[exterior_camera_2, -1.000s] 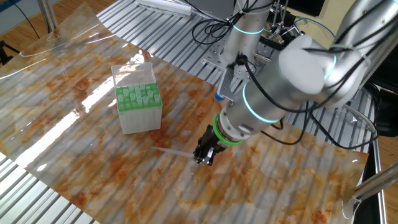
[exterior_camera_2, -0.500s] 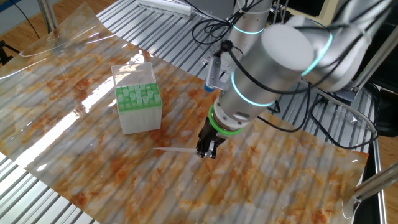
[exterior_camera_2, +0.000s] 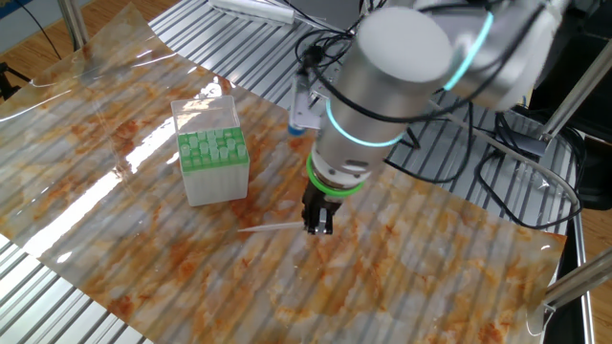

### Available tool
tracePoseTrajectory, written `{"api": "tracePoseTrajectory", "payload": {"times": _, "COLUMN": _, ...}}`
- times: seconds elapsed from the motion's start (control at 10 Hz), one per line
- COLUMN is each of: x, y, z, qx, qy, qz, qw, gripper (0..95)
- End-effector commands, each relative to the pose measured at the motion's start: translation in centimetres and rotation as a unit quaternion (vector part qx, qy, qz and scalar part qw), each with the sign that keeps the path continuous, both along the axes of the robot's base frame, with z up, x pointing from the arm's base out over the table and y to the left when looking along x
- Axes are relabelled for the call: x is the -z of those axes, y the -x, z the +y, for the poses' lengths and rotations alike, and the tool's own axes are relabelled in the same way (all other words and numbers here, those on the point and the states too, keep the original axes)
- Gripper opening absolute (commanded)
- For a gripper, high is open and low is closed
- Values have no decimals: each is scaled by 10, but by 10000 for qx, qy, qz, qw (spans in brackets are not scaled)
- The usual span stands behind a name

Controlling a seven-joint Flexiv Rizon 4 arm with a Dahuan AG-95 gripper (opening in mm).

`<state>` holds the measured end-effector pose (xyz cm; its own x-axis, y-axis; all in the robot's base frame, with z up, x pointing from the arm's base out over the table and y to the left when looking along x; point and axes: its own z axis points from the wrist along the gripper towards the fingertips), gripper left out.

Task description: Insert a large pipette tip into the holder for large pipette tips

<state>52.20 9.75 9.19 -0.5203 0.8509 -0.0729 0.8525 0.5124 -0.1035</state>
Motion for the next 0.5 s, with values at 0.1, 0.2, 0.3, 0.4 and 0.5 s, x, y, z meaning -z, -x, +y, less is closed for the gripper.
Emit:
{"api": "tracePoseTrajectory", "payload": {"times": 0.1, "x": -7, "y": -4, "z": -2, "qx": -229, "qy": -142, "qz": 172, "qw": 9995, "gripper": 0}}
{"api": "tracePoseTrajectory", "payload": {"times": 0.2, "x": -13, "y": -3, "z": -5, "qx": -295, "qy": -273, "qz": 212, "qw": 9990, "gripper": 0}}
{"api": "tracePoseTrajectory", "payload": {"times": 0.3, "x": -15, "y": -4, "z": -6, "qx": -317, "qy": -343, "qz": 229, "qw": 9986, "gripper": 0}}
{"api": "tracePoseTrajectory", "payload": {"times": 0.4, "x": -18, "y": -4, "z": -7, "qx": -361, "qy": -376, "qz": 279, "qw": 9982, "gripper": 0}}
{"api": "tracePoseTrajectory", "payload": {"times": 0.5, "x": -22, "y": -5, "z": -8, "qx": -413, "qy": -412, "qz": 306, "qw": 9978, "gripper": 0}}
